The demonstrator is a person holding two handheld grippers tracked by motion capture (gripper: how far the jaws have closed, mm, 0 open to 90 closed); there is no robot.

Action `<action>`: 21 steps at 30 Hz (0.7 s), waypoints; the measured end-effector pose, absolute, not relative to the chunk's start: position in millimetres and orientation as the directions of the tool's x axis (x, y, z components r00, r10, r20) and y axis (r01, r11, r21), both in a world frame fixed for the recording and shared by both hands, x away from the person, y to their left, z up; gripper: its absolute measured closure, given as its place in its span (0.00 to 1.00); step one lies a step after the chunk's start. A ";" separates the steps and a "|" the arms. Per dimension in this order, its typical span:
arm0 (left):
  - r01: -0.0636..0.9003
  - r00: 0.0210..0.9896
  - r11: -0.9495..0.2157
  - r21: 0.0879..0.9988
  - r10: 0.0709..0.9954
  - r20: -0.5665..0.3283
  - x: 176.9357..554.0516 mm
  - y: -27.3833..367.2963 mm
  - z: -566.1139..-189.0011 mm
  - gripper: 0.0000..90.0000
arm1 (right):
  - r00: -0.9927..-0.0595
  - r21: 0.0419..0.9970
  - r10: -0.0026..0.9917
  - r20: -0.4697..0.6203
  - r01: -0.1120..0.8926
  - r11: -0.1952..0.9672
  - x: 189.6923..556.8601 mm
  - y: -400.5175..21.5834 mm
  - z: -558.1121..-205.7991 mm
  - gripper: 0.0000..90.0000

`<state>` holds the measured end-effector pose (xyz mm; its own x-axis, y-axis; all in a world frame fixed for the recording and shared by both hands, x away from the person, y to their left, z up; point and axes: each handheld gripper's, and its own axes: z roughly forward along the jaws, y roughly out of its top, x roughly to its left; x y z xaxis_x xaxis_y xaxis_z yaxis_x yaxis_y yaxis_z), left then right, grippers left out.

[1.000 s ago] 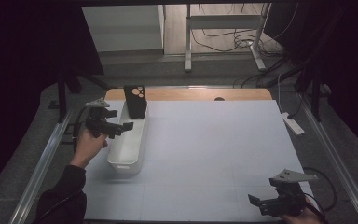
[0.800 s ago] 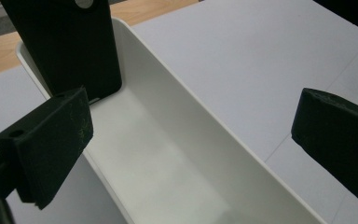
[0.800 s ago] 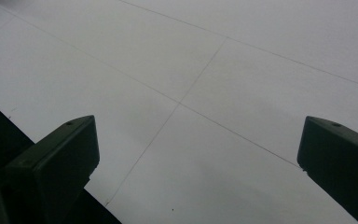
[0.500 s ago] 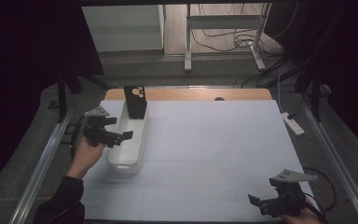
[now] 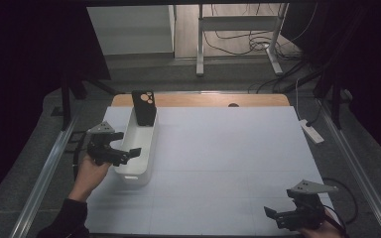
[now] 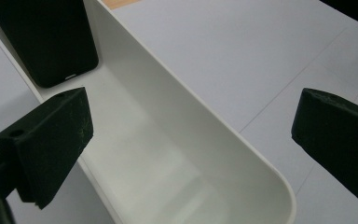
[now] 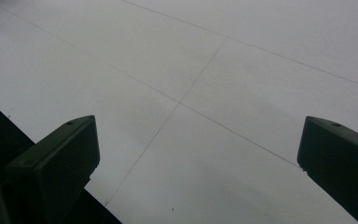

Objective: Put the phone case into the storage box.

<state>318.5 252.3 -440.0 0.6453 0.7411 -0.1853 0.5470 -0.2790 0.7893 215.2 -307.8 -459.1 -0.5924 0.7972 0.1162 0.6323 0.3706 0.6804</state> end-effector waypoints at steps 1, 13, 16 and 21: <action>0.547 0.646 -0.276 0.790 0.740 -0.190 316.9 252.4 -440.4 0.00 | -0.593 0.681 0.797 0.115 0.632 0.371 215.2 -307.8 -459.1 0.00; 0.543 0.638 -0.270 0.795 0.748 -0.182 299.9 249.5 -443.4 0.00 | -0.594 0.684 0.796 0.117 0.629 0.368 214.6 -308.1 -458.8 0.00; 0.544 0.636 -0.267 0.795 0.750 -0.183 294.3 249.2 -444.3 0.00 | -0.595 0.685 0.795 0.116 0.628 0.369 214.6 -308.2 -458.9 0.00; 0.545 0.637 -0.267 0.795 0.748 -0.185 286.4 248.7 -444.9 0.00 | -0.596 0.686 0.795 0.115 0.626 0.371 214.5 -308.1 -458.8 0.00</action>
